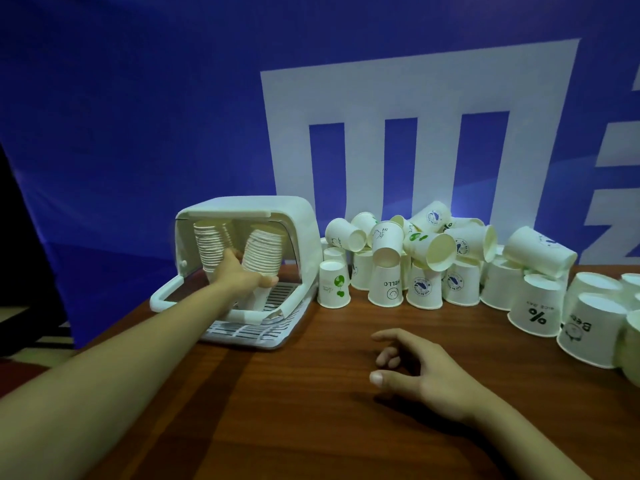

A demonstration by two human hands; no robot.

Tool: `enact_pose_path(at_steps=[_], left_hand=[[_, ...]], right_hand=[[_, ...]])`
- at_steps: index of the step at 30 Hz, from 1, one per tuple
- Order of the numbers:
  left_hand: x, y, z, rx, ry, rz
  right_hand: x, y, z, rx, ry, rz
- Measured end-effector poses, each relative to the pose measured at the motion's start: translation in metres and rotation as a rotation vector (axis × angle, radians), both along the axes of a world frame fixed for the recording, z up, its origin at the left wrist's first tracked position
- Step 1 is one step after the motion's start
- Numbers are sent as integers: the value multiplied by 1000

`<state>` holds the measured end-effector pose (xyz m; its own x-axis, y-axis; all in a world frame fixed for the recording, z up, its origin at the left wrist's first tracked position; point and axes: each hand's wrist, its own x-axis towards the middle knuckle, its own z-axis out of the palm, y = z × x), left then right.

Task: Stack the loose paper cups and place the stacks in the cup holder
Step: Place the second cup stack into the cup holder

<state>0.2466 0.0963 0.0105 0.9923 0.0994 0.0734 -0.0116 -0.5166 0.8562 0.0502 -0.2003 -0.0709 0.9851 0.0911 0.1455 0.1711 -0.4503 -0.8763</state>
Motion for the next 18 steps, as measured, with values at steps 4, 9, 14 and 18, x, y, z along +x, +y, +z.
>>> enact_pose_path(at_steps=[4, 9, 14, 18], left_hand=[[6, 6, -6, 9, -14, 92], [10, 4, -9, 2, -6, 70], [14, 1, -8, 17, 8, 50], [21, 2, -9, 24, 22, 34]], right_hand=[[1, 0, 1, -14, 3, 0], [1, 0, -2, 1, -6, 1], [3, -1, -3, 29, -9, 8], [2, 1, -4, 48, -23, 9]])
